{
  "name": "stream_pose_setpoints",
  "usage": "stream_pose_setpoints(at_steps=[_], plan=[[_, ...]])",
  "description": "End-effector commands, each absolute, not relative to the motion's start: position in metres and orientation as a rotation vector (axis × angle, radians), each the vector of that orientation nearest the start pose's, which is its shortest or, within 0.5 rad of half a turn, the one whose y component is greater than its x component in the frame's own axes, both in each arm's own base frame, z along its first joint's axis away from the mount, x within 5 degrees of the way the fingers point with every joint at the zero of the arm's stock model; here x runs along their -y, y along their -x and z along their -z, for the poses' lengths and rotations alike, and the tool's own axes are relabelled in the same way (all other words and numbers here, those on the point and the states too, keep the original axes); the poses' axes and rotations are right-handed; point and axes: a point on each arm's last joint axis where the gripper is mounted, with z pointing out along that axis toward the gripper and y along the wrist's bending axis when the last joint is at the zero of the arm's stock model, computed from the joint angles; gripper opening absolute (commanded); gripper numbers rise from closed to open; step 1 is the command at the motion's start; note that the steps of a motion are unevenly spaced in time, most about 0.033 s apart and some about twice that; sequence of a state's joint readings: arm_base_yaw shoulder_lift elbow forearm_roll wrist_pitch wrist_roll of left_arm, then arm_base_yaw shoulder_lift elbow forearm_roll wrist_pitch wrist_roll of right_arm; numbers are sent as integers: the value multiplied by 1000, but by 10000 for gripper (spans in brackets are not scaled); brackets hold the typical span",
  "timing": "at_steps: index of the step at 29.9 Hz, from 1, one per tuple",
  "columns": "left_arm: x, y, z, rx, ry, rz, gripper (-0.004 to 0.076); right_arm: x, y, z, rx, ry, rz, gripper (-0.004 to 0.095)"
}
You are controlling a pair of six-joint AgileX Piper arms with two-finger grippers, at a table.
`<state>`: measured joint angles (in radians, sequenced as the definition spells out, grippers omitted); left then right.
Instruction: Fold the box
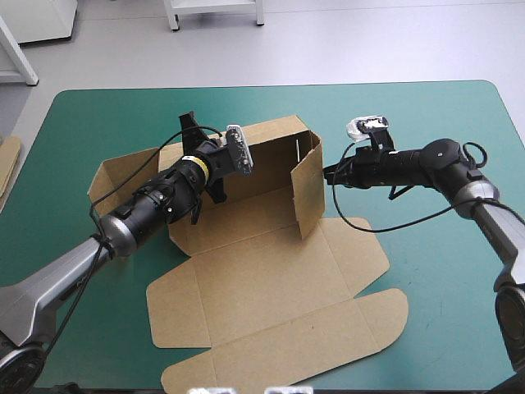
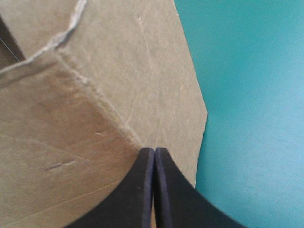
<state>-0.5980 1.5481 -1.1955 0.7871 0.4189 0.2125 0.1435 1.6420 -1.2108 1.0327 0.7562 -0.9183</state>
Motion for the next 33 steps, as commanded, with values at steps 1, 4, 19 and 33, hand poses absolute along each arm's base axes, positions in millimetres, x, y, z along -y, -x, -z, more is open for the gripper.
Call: stream_pose_setpoints(at_steps=[1, 4, 19, 33], plan=[[178, -298, -305, -1781, -1315, -397, -8, -104, -336, -310, -2122, 504, -807, -13], [179, -294, -296, -1786, -1354, -393, -8, -104, -336, -310, -2116, 505, -810, -13], [180, -292, -290, -1829, -1331, -344, -8, -108, -332, -311, -2070, 620, -831, -13], [186, -297, -274, -1873, -1343, -312, -8, -108, -331, -310, -2037, 718, -788, -13]])
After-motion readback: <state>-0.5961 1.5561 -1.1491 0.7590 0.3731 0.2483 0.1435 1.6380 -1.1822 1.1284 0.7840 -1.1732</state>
